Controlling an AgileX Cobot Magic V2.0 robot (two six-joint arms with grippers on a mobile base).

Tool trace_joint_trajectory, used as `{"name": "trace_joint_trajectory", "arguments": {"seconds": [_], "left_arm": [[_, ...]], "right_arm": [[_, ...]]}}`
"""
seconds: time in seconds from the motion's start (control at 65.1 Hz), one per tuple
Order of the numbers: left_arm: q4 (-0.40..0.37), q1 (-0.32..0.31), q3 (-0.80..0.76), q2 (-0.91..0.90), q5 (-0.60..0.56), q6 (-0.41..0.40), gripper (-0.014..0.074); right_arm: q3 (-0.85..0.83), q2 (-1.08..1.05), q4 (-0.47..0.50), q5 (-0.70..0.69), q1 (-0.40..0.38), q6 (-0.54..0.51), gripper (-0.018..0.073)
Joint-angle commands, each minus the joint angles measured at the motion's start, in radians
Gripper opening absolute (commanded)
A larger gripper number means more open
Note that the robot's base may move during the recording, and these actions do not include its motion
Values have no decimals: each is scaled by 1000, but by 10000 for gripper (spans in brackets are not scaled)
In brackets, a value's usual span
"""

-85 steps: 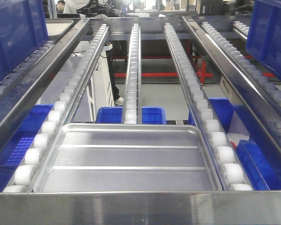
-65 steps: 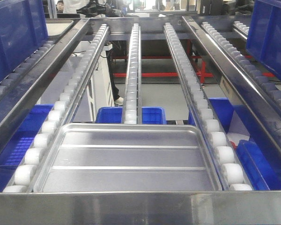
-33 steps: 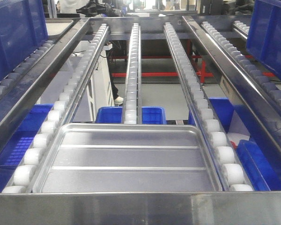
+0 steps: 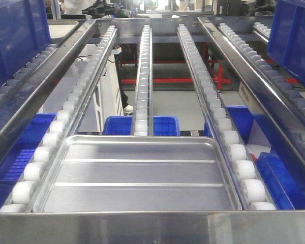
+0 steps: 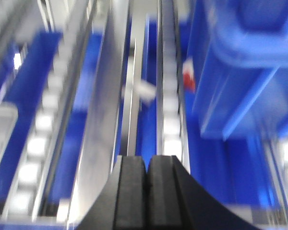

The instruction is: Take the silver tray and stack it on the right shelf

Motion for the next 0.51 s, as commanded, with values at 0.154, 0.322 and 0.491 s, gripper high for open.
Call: {"name": "trace_joint_trajectory", "arguments": {"seconds": [0.154,0.322,0.491], "left_arm": [[-105,2,-188,335,216,-7,-100],[-242,2,-188,494,214,-7,-100],[-296,2,-199,615,228,4,-100]], "right_arm": [[-157,281,4,276,36,-10,50],[-160,393,102,337,36,-10,50],[-164,441,286,304,36,-10,50]]}}
